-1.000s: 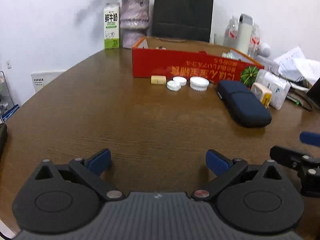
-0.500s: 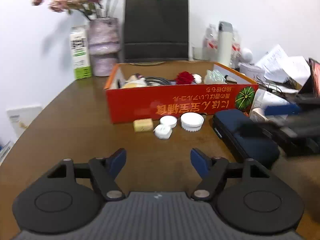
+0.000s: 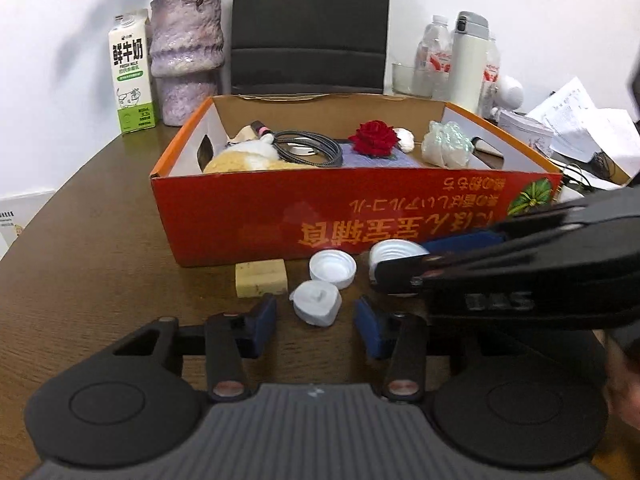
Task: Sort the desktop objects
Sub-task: 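Grasp white screw cap with right tool while left tool grasps small white lid, then carry both white caps into the cardboard box and open both tools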
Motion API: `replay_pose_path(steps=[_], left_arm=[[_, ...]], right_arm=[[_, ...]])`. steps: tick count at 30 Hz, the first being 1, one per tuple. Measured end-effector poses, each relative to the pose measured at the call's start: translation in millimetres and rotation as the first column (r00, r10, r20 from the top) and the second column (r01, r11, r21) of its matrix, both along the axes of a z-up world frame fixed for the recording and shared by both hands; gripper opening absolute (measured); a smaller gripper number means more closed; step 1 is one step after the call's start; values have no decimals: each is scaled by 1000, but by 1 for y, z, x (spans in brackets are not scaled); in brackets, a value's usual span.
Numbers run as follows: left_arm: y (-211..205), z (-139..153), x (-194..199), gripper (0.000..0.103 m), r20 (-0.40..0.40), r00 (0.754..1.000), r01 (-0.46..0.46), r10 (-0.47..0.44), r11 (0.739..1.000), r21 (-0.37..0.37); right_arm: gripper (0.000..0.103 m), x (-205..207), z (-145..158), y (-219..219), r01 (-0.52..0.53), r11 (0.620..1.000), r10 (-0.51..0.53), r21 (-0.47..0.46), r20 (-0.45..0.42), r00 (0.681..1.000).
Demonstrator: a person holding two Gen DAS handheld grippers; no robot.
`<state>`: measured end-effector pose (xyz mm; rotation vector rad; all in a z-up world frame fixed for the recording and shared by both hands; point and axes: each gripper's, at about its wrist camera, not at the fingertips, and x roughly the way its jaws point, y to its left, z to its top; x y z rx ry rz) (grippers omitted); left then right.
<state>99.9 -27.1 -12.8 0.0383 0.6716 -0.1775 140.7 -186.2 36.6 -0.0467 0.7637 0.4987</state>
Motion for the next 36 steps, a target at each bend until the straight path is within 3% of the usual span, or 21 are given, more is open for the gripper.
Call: replay_pose_path(steps=[4, 5, 6, 7, 10, 12, 21, 26, 31, 36], left_arm=[[-4, 1, 3, 45, -3, 1000, -19, 19, 1000, 12], [-4, 1, 4, 40, -4, 1000, -27, 27, 1000, 8], [-4, 2, 4, 28, -5, 999, -38, 38, 999, 1], [-6, 2, 4, 27, -4, 999, -46, 46, 999, 6], [-11, 5, -2, 26, -23, 998, -58, 58, 998, 20], [-10, 10, -17, 26, -33, 999, -41, 41, 999, -17], [-6, 22, -131, 26, 0, 1000, -22, 22, 999, -24], [-2, 27, -174, 26, -6, 1000, -18, 18, 999, -35], [-1, 29, -192, 26, -14, 1000, -28, 28, 999, -45], [-2, 44, -179, 26, 17, 999, -33, 34, 998, -59]], right_arm=[[38, -19, 18, -19, 38, 998, -41, 52, 59, 997], [38, -25, 24, -26, 50, 996, -55, 78, 69, 996], [38, -32, 27, -33, 53, 993, -61, 101, 77, 995], [38, -38, 31, -38, 58, 991, -68, 119, 83, 994], [38, -61, 37, -49, 72, 988, -86, 133, 102, 991], [38, -79, 38, -54, 75, 989, -90, 126, 114, 989], [38, -155, 16, -65, 94, 993, -101, 72, 91, 991], [38, -196, 6, -64, 85, 994, -90, 71, 84, 992], [38, -229, 1, -73, 109, 991, -116, 83, 74, 991], [38, -234, 8, -92, 145, 982, -155, 120, 76, 985]])
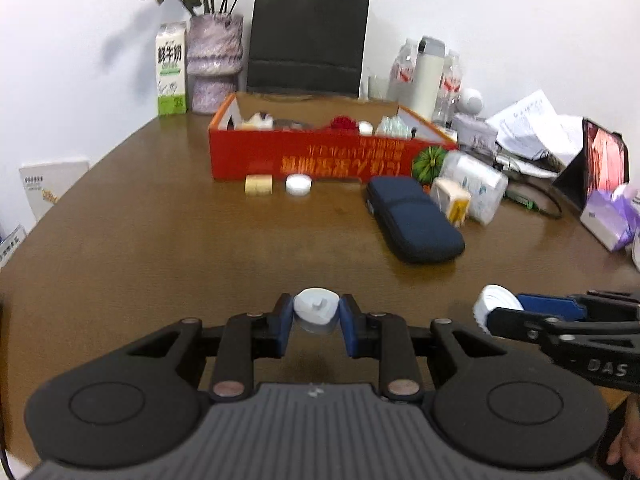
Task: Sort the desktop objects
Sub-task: 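Carry both white caps into the cardboard box and open both tools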
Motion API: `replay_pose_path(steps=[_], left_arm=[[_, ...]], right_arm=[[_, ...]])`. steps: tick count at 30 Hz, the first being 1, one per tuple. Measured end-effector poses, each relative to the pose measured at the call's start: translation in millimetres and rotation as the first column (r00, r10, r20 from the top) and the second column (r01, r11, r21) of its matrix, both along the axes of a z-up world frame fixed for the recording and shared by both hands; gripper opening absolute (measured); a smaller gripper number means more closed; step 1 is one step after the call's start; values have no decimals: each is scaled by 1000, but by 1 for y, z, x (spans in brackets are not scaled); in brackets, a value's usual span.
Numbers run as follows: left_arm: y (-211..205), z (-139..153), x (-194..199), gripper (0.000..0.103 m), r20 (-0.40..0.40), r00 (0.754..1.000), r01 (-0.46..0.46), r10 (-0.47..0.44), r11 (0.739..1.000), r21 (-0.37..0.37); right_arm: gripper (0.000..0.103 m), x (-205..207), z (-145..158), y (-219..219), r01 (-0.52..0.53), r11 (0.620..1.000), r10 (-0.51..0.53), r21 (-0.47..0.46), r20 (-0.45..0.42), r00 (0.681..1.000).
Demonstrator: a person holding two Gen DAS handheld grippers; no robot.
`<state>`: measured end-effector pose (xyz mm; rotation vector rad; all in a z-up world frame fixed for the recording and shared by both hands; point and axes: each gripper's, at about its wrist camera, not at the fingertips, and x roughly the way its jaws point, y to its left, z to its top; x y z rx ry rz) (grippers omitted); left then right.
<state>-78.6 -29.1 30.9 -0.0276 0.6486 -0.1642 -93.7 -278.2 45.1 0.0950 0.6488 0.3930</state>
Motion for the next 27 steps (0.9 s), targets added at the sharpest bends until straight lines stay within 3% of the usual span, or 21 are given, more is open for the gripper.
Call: replay_pose_path(steps=[6, 9, 12, 16, 20, 23, 27], left_arm=[[6, 39, 56, 26, 88, 996, 14, -11, 999, -36], [4, 63, 110, 26, 127, 991, 36, -34, 999, -12], [4, 78, 183, 26, 94, 995, 48, -44, 998, -39], [-11, 67, 285, 26, -3, 1000, 30, -30, 999, 39], [-21, 37, 364, 26, -150, 988, 37, -24, 996, 80], [-20, 16, 394, 26, -222, 975, 0, 18, 997, 81], [-17, 9, 403, 31, -252, 967, -17, 32, 998, 61]], right_arm=[[38, 42, 37, -15, 20, 1000, -21, 6, 101, 995], [38, 86, 61, -16, 13, 1000, -13, 4, 140, 990], [38, 152, 82, -6, -20, 1000, 23, -23, 131, 991], [38, 263, 86, 15, -77, 997, 77, -19, -16, 997], [38, 365, 64, 43, -57, 996, 43, -69, -185, 982], [38, 411, 37, 54, -30, 998, 14, -49, -300, 954], [42, 435, 12, 65, 17, 996, -44, -84, -332, 942]])
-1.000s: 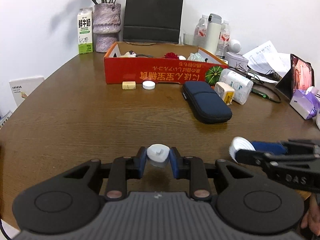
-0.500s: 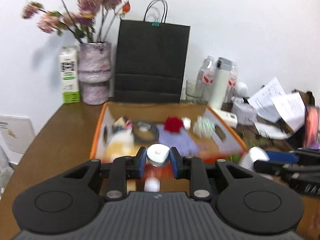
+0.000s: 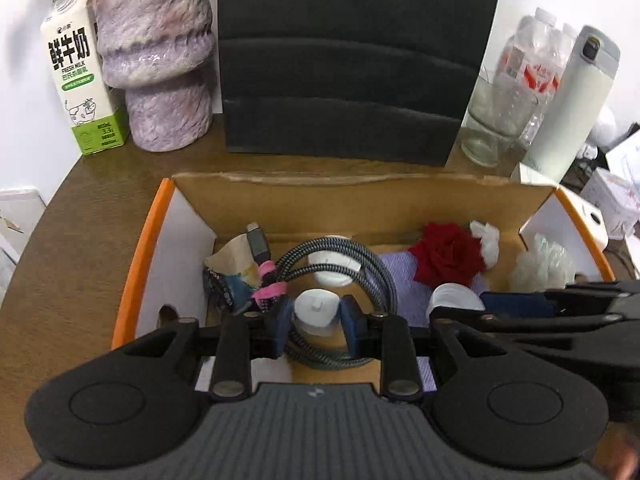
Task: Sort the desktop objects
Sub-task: 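Carry both white caps into the cardboard box and open both tools, then withdraw both tools from the box back over the table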
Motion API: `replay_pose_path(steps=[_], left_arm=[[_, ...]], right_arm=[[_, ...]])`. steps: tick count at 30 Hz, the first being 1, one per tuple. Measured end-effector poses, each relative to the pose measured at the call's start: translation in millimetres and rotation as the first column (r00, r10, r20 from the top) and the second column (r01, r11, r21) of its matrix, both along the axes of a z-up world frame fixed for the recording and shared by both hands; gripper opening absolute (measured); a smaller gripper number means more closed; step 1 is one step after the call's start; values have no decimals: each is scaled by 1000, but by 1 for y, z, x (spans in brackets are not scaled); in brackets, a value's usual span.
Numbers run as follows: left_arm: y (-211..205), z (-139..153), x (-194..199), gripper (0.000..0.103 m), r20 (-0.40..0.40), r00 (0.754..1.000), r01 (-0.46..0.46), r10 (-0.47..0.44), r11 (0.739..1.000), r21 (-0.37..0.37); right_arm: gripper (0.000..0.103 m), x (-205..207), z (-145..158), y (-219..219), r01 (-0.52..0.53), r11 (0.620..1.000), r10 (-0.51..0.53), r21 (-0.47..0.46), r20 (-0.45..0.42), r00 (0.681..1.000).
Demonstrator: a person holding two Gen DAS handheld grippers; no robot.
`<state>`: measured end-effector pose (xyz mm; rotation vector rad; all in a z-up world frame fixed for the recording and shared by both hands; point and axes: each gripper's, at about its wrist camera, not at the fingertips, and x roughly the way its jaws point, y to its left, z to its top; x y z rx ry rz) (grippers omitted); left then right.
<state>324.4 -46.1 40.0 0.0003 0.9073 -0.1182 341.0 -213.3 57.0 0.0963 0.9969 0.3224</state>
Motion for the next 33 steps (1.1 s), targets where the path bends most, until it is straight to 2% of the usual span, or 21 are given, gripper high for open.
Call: replay_pose_path(steps=[2, 5, 7, 9, 11, 13, 16, 18, 21, 25, 28, 30, 33], left_arm=[[0, 7, 0, 32, 19, 999, 26, -26, 1000, 8], [4, 22, -7, 43, 45, 999, 29, -29, 1000, 7], [7, 33, -8, 46, 48, 999, 22, -23, 1000, 6], [10, 43, -13, 64, 40, 999, 20, -21, 1000, 3], [12, 52, -24, 75, 40, 999, 12, -12, 1000, 3], [14, 61, -38, 81, 50, 999, 17, -18, 1000, 18], [19, 71, -64, 103, 82, 997, -16, 13, 999, 38], [22, 71, -87, 103, 137, 989, -62, 53, 996, 66], [26, 65, -128, 103, 190, 980, -78, 57, 991, 106], [35, 50, -197, 103, 257, 964, -73, 64, 997, 25], [36, 30, -247, 103, 284, 958, -41, 38, 999, 6], [35, 9, -279, 103, 324, 945, -63, 46, 997, 43], [33, -19, -318, 103, 310, 950, -63, 38, 996, 71]], right_arm=[[48, 1, 2, -3, 23, 1000, -23, 1, 0, 1000], [59, -4, 17, -10, 36, 999, -36, 12, 33, 999], [60, -8, 28, -17, 50, 999, -51, 8, 51, 997], [62, -13, 41, -26, 75, 997, -74, -3, 65, 995], [67, -21, 52, -33, 92, 995, -89, -39, 83, 993], [68, -31, 60, -40, 107, 992, -99, -73, 101, 990], [72, -54, 68, -52, 131, 988, -119, -86, 126, 985], [79, -72, 72, -57, 138, 987, -125, -86, 142, 982], [84, -113, 77, -61, 136, 988, -119, -75, 196, 973], [92, -184, 75, -63, 102, 994, -85, -45, 295, 952], [93, -235, 61, -63, 82, 996, -70, -22, 333, 940], [93, -266, 45, -63, 66, 998, -56, -19, 328, 943], [93, -312, 24, -66, 68, 998, -65, 2, 341, 938]])
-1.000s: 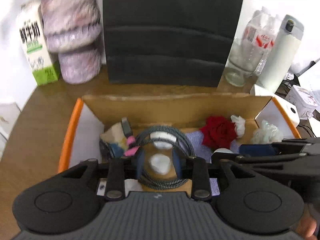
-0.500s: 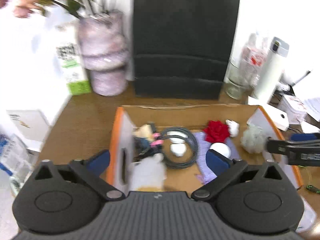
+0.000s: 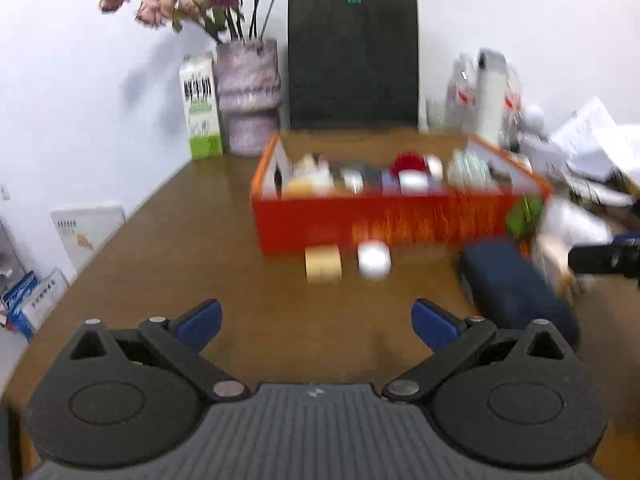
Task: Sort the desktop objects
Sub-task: 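Withdraw both tools from the box back over the table, then grasp white round lid with right tool while left tool grasps beige soap bar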
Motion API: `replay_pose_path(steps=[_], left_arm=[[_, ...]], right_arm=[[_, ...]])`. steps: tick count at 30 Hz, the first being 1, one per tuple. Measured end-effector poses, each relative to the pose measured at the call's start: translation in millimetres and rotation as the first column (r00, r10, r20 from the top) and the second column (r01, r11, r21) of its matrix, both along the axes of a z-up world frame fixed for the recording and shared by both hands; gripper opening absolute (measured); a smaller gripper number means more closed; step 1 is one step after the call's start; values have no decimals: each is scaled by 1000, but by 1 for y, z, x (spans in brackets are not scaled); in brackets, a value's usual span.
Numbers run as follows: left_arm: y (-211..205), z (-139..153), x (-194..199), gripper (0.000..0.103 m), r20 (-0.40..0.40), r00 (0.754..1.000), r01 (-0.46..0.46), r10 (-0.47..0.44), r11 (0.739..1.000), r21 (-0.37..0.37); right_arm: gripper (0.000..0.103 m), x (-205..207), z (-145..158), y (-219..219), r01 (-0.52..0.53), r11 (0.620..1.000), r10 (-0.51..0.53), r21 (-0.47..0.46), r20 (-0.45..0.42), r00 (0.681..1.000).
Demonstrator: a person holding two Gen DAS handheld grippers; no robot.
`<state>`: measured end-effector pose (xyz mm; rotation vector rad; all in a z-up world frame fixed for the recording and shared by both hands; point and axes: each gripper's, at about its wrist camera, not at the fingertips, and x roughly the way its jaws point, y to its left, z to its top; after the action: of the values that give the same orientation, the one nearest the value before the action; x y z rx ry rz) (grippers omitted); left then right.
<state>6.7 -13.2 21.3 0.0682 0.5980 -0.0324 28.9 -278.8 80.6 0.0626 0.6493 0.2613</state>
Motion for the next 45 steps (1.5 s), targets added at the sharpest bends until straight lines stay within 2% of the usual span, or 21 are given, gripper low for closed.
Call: replay_pose_path(steps=[3, 6, 12, 17, 20, 23, 26, 29, 30, 32, 33, 35, 37, 39, 40, 41, 42, 44, 45], left_arm=[[2, -15, -30, 103, -19, 1000, 22, -22, 1000, 4], [8, -20, -56, 103, 17, 1000, 15, -16, 999, 32], [14, -22, -82, 103, -23, 999, 25, -26, 999, -37], [12, -26, -83, 103, -49, 998, 27, -29, 999, -38], [16, -25, -77, 103, -57, 998, 21, -24, 998, -53], [21, -21, -62, 103, -45, 998, 33, -35, 998, -50], [29, -15, -34, 101, -30, 999, 40, -41, 998, -44], [31, -10, 7, 95, -27, 997, 72, -74, 996, -56], [31, -9, 20, 91, -24, 997, 77, -78, 995, -59], [30, -10, 48, 84, -20, 997, 72, -74, 995, -65], [30, -12, 62, 78, -39, 997, 67, -69, 995, -69], [32, -17, 89, 71, -78, 995, 61, -69, 993, -102], [31, -24, 109, 71, -97, 991, 76, -88, 990, -121], [28, -29, 119, 67, -91, 991, 86, -96, 990, -112], [27, -31, 122, 66, -89, 990, 95, -105, 990, -107], [27, -31, 124, 62, -86, 990, 100, -110, 989, -110], [28, -31, 126, 48, -82, 990, 101, -111, 987, -121], [30, -31, 129, 34, -80, 990, 105, -115, 986, -128], [33, -30, 129, 34, -82, 990, 99, -111, 986, -136]], right_arm=[[93, -35, -20, -1, 13, 1000, -13, 16, -25, 1000], [93, -66, -33, -4, 38, 999, -38, 1, -25, 999], [93, -113, -45, 0, -3, 999, 3, -53, 12, 1000], [93, -118, -50, 4, -12, 997, 12, -80, -3, 1000], [92, -115, -46, 6, -29, 999, 29, -43, -4, 1000], [91, -104, -35, 10, -78, 997, 78, 20, 28, 997], [90, -77, -28, 27, -116, 993, 116, -16, 44, 992], [82, -41, -28, 44, -132, 990, 135, -54, 45, 990], [76, -29, -28, 49, -139, 989, 141, -54, 33, 989], [72, -8, -26, 59, -158, 987, 159, -40, 24, 987], [71, 2, -24, 65, -173, 984, 174, -37, 27, 984], [71, 17, -23, 78, -201, 979, 203, -41, 42, 978], [67, 36, -25, 92, -226, 972, 228, -64, 29, 973], [56, 54, -29, 103, -240, 966, 242, -95, 9, 970], [54, 61, -31, 108, -245, 963, 246, -109, 1, 969], [54, 68, -34, 112, -248, 961, 249, -125, -6, 968], [54, 73, -37, 115, -251, 959, 252, -133, -10, 968], [54, 82, -42, 119, -266, 956, 264, -128, -31, 964], [54, 86, -45, 121, -270, 955, 267, -122, -44, 963]])
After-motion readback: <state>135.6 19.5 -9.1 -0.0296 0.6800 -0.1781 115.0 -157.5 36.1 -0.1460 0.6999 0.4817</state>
